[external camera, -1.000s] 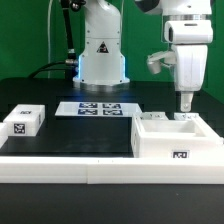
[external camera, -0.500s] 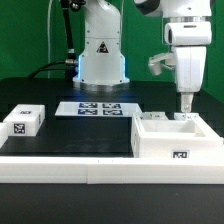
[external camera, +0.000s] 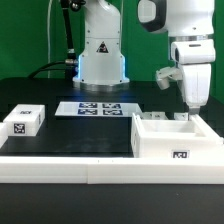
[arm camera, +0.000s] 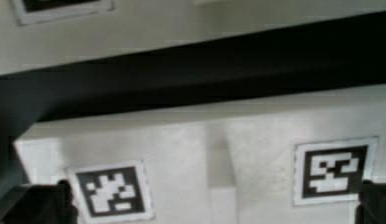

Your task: Assemble cabinet

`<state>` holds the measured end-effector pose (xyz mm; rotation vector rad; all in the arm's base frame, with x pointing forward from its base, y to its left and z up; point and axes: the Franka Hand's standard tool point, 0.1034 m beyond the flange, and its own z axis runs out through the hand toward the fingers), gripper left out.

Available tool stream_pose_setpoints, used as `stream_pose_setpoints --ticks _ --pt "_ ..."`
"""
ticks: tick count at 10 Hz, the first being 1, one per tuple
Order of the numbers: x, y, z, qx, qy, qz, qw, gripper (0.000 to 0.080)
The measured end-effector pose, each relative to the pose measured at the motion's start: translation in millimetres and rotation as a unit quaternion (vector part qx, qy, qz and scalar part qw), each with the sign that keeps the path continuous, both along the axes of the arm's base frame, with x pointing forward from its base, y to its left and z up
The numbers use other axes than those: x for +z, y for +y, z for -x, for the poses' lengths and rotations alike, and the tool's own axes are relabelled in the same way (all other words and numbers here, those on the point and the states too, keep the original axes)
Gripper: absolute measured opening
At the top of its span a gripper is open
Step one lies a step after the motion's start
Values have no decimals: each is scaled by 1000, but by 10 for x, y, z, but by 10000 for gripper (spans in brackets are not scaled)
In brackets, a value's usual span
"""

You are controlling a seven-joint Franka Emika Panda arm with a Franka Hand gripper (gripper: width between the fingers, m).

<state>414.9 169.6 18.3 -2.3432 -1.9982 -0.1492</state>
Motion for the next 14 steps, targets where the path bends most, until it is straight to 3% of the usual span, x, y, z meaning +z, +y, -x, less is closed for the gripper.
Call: stream_pose_setpoints --ticks 3,4,5,7,8,9,10,14 --pt "-42 32 32 2 2 -2 1000 797" --pt "-42 33 32 2 3 -2 1000 674" --pt "-45 30 33 2 3 -2 1000 674" --pt "-60 26 44 1 5 -2 1000 399" --pt "-67 20 46 1 5 -2 1000 205" --pt "-73 11 48 0 6 -2 1000 205" --pt "-72 11 47 0 6 -2 1000 77" --pt "-72 11 47 0 6 -2 1000 68"
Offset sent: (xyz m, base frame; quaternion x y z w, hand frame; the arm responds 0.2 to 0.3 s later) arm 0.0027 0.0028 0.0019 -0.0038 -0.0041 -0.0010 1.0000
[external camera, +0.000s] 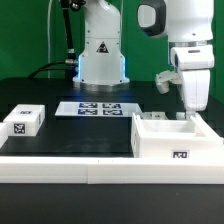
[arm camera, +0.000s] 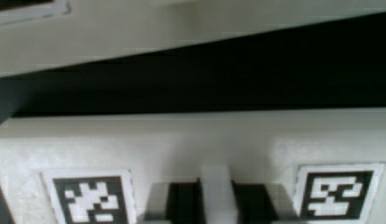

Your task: Assemble cabinet

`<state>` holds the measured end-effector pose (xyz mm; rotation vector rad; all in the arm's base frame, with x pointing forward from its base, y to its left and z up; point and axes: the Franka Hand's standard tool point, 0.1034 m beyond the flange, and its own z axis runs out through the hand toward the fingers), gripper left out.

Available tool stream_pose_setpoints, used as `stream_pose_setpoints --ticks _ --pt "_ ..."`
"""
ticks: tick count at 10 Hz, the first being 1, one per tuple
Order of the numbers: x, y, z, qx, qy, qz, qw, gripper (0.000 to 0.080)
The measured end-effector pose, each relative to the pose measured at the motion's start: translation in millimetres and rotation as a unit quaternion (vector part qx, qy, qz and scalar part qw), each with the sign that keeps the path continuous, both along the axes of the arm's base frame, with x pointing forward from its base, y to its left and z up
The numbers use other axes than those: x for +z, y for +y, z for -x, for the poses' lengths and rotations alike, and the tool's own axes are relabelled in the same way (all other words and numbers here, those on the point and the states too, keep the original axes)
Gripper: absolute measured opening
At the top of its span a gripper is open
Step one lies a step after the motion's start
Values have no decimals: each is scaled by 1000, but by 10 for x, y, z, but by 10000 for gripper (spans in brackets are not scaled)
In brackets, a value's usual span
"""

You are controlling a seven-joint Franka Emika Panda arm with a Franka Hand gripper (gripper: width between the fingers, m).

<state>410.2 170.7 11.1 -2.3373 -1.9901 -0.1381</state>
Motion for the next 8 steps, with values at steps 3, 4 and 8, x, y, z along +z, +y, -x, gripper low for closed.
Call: stream_pose_setpoints --ticks 3,4,8 --pt "113 -52 -30 -1 -2 7 1000 68" --pt "249 -77 -58 0 -11 10 1000 68" --pt "438 -409 -162 10 -21 23 999 69"
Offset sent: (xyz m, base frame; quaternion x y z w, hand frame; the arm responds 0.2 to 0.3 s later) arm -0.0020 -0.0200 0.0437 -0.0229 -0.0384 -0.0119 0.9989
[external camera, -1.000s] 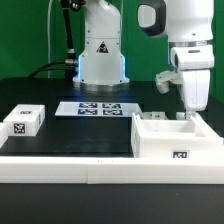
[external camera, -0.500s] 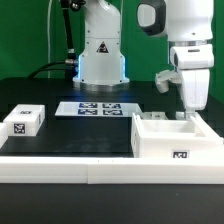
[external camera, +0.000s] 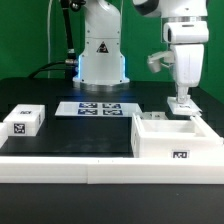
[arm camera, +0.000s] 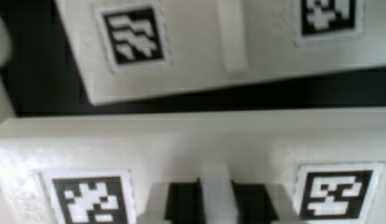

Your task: Assemble cabinet

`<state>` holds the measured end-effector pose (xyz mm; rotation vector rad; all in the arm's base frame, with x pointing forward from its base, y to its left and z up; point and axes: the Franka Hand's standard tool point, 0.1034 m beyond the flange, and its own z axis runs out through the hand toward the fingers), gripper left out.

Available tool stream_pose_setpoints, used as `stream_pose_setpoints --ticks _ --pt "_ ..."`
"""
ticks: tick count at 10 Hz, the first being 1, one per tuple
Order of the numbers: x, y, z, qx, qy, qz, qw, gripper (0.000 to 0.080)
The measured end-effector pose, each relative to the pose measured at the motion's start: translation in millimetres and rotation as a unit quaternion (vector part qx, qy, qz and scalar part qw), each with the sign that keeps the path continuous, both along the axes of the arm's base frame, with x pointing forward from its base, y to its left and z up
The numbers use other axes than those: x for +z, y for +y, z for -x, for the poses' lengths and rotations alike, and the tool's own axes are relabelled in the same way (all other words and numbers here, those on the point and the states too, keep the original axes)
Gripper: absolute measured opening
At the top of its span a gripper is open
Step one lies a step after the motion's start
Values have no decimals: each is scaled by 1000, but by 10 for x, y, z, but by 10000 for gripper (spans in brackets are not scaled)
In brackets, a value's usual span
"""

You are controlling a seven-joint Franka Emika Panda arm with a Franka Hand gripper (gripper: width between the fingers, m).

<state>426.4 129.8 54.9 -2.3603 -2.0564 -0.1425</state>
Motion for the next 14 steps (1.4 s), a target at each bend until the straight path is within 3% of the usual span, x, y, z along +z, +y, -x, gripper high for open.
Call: stream_pose_setpoints --ticks 1,5,9,14 --pt "-5 -79 -25 -3 0 1 1000 69" --pt "-15 -80 -27 -7 2 0 1000 70" --pt "-10 -71 -200 -10 1 -1 1000 70" --pt "-3 -73 -226 -11 3 0 1000 70"
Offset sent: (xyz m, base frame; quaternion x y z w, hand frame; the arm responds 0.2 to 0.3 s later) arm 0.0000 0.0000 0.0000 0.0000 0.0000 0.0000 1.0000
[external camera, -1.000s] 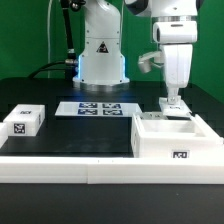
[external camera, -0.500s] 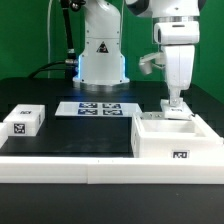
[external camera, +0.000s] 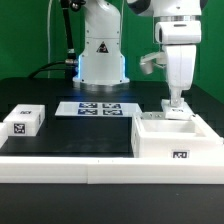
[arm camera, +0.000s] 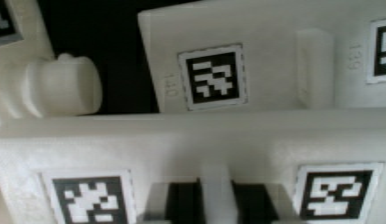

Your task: Assemble cabinet

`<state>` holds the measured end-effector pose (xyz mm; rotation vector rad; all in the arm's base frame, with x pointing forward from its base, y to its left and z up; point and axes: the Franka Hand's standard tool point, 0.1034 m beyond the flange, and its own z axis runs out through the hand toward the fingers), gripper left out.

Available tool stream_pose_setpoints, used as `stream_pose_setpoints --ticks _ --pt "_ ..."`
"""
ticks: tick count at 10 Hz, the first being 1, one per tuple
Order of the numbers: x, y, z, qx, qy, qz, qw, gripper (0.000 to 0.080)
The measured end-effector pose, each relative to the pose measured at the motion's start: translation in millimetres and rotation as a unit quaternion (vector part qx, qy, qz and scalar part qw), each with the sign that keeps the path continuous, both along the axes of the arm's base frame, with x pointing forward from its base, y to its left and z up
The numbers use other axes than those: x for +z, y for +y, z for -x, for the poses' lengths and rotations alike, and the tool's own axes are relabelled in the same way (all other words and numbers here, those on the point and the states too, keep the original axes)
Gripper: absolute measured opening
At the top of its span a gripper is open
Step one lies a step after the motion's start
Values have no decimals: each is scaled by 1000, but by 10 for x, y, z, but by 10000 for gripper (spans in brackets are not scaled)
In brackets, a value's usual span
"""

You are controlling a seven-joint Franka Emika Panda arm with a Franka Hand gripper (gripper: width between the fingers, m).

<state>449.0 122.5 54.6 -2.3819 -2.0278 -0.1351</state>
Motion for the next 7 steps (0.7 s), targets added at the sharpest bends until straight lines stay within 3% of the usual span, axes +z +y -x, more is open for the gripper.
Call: stream_pose_setpoints --ticks 7 --pt "63 -41 -158 -5 -1 2 1000 70"
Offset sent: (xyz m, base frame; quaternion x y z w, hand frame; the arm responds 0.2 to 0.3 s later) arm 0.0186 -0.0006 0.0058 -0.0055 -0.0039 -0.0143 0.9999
